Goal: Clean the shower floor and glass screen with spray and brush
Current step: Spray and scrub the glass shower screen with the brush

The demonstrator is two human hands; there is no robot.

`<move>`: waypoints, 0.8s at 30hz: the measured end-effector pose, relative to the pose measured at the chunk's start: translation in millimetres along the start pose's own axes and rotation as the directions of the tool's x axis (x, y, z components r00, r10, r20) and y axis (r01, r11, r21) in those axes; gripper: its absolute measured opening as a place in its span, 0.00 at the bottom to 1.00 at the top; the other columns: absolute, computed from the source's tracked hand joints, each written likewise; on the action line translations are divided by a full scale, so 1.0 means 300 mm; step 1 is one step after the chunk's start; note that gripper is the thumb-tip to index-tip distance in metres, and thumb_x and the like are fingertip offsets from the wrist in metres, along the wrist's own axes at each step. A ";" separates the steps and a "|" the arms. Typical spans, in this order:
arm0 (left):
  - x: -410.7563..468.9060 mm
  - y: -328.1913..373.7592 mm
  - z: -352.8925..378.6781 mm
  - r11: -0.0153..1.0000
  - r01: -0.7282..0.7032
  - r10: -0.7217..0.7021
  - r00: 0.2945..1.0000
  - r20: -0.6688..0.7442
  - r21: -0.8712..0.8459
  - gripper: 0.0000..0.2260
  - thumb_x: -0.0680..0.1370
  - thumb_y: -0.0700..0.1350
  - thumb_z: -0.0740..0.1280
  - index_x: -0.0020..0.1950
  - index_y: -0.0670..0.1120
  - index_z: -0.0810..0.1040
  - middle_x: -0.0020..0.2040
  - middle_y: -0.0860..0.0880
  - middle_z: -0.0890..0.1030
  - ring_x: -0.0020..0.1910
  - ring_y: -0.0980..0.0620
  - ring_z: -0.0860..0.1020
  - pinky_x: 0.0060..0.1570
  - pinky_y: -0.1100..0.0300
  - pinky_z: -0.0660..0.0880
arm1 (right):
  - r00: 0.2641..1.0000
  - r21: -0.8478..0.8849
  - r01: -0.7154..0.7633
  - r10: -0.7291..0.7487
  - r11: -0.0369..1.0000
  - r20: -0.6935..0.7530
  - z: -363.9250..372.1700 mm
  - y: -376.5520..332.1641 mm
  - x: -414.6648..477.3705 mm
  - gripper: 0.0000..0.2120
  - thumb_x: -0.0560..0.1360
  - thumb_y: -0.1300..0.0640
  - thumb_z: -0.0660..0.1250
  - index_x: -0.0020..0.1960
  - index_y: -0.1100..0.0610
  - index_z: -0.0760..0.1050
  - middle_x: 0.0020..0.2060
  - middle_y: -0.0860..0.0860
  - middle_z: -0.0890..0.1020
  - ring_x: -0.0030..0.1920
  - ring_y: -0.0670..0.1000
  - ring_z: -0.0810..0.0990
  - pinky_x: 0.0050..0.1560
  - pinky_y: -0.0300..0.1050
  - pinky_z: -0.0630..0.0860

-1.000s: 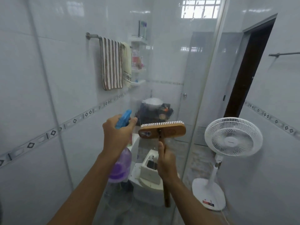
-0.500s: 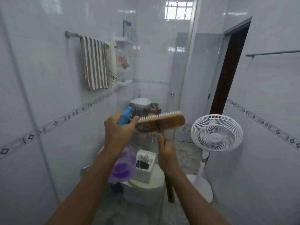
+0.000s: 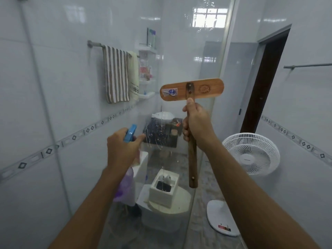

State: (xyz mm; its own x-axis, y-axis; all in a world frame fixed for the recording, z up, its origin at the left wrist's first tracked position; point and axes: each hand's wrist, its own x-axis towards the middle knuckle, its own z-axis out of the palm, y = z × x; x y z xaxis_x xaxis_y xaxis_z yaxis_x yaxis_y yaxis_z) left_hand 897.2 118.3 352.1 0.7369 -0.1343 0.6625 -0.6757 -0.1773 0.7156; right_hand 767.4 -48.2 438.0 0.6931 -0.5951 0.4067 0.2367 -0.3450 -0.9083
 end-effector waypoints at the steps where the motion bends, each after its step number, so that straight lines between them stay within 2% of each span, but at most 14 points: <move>1: 0.008 -0.001 -0.014 0.999 -0.006 0.007 1.000 0.007 -0.033 0.14 0.72 0.49 0.78 0.36 0.42 0.78 0.29 0.48 0.77 0.26 0.56 0.70 0.26 0.69 0.66 | 1.000 0.008 0.003 -0.003 1.000 0.006 0.022 0.000 0.006 0.19 0.85 0.42 0.52 0.51 0.57 0.71 0.25 0.50 0.72 0.23 0.50 0.71 0.24 0.43 0.73; 4: 0.039 -0.018 -0.056 0.994 0.020 -0.025 0.999 -0.039 -0.112 0.16 0.72 0.47 0.78 0.33 0.39 0.78 0.27 0.42 0.75 0.25 0.56 0.67 0.27 0.66 0.65 | 1.000 0.040 0.004 -0.004 0.999 0.010 0.102 0.010 0.023 0.20 0.85 0.42 0.53 0.48 0.57 0.70 0.26 0.51 0.70 0.23 0.49 0.69 0.24 0.44 0.71; 7: 0.090 -0.065 -0.120 0.998 0.027 -0.033 0.994 -0.103 -0.055 0.15 0.71 0.50 0.79 0.35 0.41 0.79 0.28 0.47 0.77 0.26 0.54 0.71 0.28 0.67 0.68 | 1.000 0.067 0.011 -0.012 0.998 0.010 0.195 0.009 0.044 0.20 0.85 0.41 0.53 0.46 0.57 0.69 0.27 0.51 0.69 0.23 0.49 0.68 0.24 0.44 0.71; 10: 0.134 -0.119 -0.186 0.997 0.059 -0.054 0.993 -0.108 0.040 0.16 0.69 0.53 0.80 0.37 0.43 0.79 0.31 0.49 0.79 0.30 0.51 0.77 0.33 0.59 0.74 | 1.000 0.082 0.014 -0.015 0.997 0.012 0.276 -0.007 0.073 0.21 0.84 0.41 0.53 0.47 0.57 0.68 0.27 0.52 0.70 0.22 0.49 0.68 0.23 0.42 0.70; 13: 0.178 -0.180 -0.246 0.996 0.079 -0.073 0.990 -0.120 0.043 0.15 0.68 0.51 0.80 0.35 0.43 0.79 0.29 0.50 0.78 0.28 0.52 0.73 0.32 0.56 0.72 | 0.999 0.070 0.025 -0.027 0.997 0.020 0.372 -0.027 0.105 0.21 0.84 0.40 0.53 0.47 0.57 0.69 0.27 0.52 0.69 0.23 0.49 0.67 0.23 0.42 0.69; 16: 0.201 -0.202 -0.291 0.998 0.059 -0.056 0.991 -0.124 0.013 0.16 0.68 0.50 0.81 0.33 0.42 0.78 0.27 0.51 0.76 0.25 0.56 0.69 0.28 0.61 0.68 | 0.999 0.080 0.036 -0.039 0.996 0.035 0.456 -0.049 0.130 0.20 0.85 0.41 0.53 0.46 0.57 0.68 0.27 0.51 0.67 0.23 0.48 0.66 0.23 0.42 0.67; 19: 0.221 -0.218 -0.329 0.999 0.042 -0.042 0.997 -0.057 -0.004 0.15 0.67 0.51 0.81 0.36 0.43 0.79 0.29 0.52 0.78 0.26 0.59 0.72 0.27 0.72 0.69 | 0.997 0.096 0.054 -0.059 0.994 0.046 0.547 -0.070 0.150 0.20 0.85 0.41 0.53 0.46 0.57 0.68 0.26 0.51 0.67 0.22 0.48 0.65 0.21 0.41 0.67; 22: 0.237 -0.244 -0.342 0.997 0.069 -0.070 0.997 -0.018 -0.046 0.16 0.67 0.53 0.81 0.37 0.43 0.80 0.31 0.49 0.80 0.27 0.55 0.76 0.29 0.69 0.72 | 0.996 0.102 0.057 -0.063 0.993 0.058 0.608 -0.093 0.164 0.19 0.85 0.42 0.53 0.48 0.57 0.68 0.27 0.52 0.66 0.22 0.48 0.65 0.20 0.40 0.67; 24: 0.248 -0.265 -0.353 0.996 0.063 -0.066 0.997 -0.048 -0.060 0.17 0.68 0.53 0.80 0.35 0.42 0.79 0.28 0.49 0.78 0.24 0.56 0.73 0.27 0.67 0.70 | 0.996 0.102 0.052 -0.059 0.993 0.067 0.646 -0.111 0.171 0.19 0.85 0.41 0.53 0.48 0.57 0.67 0.28 0.53 0.66 0.23 0.48 0.64 0.21 0.40 0.67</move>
State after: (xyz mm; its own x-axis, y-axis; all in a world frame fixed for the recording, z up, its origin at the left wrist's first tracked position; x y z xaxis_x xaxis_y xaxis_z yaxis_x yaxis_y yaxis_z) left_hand 1003.7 225.6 367.9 0.7777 -0.0751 0.6241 -0.6283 -0.1267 0.7676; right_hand 927.1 73.4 470.1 0.7220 -0.5239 0.4518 0.3403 -0.2997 -0.8913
